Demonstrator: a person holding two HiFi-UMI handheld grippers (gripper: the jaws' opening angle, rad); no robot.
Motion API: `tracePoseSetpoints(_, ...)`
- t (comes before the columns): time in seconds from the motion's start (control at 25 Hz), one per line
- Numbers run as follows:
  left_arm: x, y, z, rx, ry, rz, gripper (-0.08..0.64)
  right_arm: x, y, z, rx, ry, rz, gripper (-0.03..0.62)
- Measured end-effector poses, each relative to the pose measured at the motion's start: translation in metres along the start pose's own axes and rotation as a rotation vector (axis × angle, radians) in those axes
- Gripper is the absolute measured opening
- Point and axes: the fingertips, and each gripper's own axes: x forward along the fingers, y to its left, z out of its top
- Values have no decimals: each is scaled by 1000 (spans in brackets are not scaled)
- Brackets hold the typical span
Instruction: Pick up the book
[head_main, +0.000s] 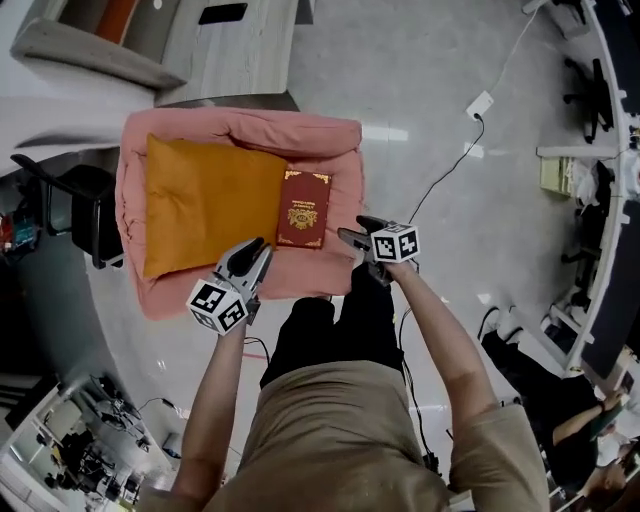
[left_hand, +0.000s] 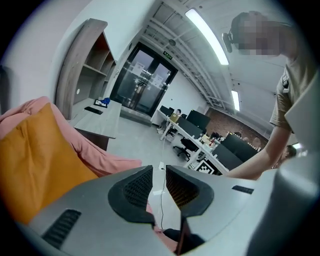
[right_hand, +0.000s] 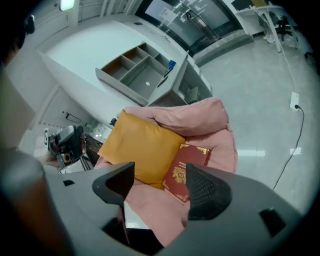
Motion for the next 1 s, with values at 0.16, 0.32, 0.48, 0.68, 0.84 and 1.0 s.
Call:
tracePoseSetpoints(0.16,39,23,-10,-19,31,38,72,52,-51,-11,-14,85,-5,307)
tracePoseSetpoints(0.32,70,45,-28,-37,67,61,72,101,-89,-31,-24,165,-1,307)
tracePoseSetpoints(0.48,94,63,-45,-54,100,72,72,147,-121,-54,-17,240,-5,307)
tracePoseSetpoints(0.68,119,78,-71,-64,141,52,72,199,-155,-78,43,266,-15,307)
tracePoseSetpoints(0.84,122,76,-87,-84,152,28,72,223,-168,-93,158,227,1,313)
tracePoseSetpoints(1.0,120,78,-99,-96,154,24,72,237,-183,-95,253,163,-1,332)
